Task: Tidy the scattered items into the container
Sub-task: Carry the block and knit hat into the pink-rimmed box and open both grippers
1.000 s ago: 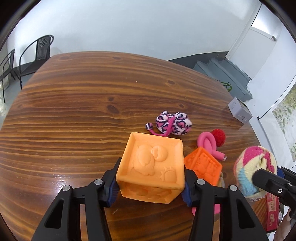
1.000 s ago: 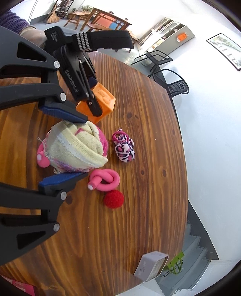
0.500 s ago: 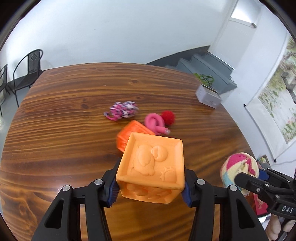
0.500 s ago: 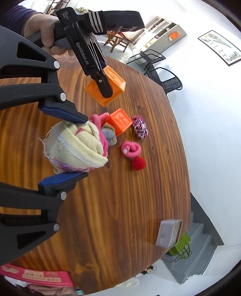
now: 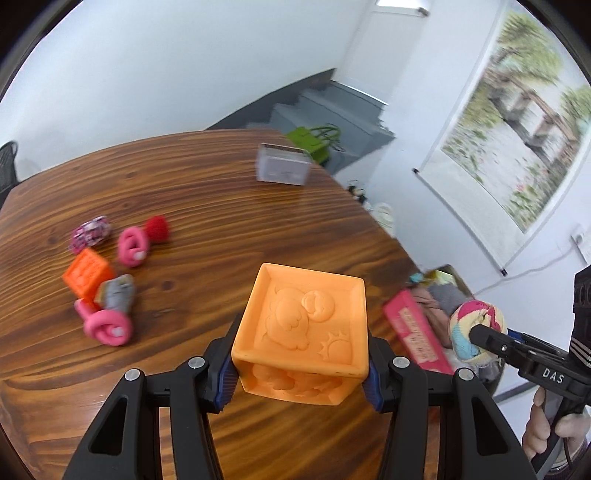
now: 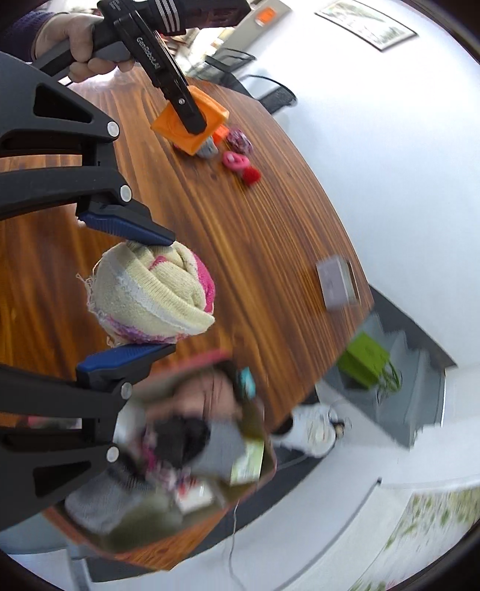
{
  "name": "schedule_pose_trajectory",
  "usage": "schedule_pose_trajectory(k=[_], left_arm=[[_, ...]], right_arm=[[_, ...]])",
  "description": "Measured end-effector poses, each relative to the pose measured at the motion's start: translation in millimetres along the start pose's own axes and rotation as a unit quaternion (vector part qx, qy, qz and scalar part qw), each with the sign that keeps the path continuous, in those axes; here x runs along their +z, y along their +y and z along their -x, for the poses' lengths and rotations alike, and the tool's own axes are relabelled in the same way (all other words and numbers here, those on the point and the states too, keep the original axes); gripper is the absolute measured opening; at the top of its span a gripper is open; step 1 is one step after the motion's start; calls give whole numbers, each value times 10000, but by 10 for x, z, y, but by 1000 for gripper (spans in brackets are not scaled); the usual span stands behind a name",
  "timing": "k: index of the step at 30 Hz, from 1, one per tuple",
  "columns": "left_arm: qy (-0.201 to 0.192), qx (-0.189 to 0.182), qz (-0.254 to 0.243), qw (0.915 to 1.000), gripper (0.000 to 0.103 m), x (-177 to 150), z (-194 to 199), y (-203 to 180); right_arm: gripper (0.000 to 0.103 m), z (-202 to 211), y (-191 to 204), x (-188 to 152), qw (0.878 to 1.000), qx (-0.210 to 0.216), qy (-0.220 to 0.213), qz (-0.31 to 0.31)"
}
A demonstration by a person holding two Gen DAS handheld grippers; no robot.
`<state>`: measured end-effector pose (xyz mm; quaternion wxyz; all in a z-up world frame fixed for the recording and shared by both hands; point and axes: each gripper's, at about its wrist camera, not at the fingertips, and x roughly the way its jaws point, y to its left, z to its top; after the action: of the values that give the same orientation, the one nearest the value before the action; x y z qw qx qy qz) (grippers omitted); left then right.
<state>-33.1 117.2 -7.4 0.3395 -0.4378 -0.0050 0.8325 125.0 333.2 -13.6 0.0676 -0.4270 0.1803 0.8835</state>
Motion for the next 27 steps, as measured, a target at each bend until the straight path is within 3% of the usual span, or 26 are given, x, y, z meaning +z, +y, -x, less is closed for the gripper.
schedule_pose_trajectory(k=[8,13,19,27], left_arm=[[151,-570,-645,9962,55,-43,-299,-1121],[278,-863,-886,9919,55,-82,-453,-1616],[406,-1098,-1200,9858,55,-147,-653,-2138],[903,-1138,-1432,9790,58,-399,-1030,-2389]], right_arm=[[55,475,-1112,-109,9951,-699,-226,-661],[55,603,-1544,-202,9919,-873,-233,-893],[55,646,-1787,-245,9912,-846,-249,-985],[55,603,-1951,-196,9908,-760,-270,-1085]])
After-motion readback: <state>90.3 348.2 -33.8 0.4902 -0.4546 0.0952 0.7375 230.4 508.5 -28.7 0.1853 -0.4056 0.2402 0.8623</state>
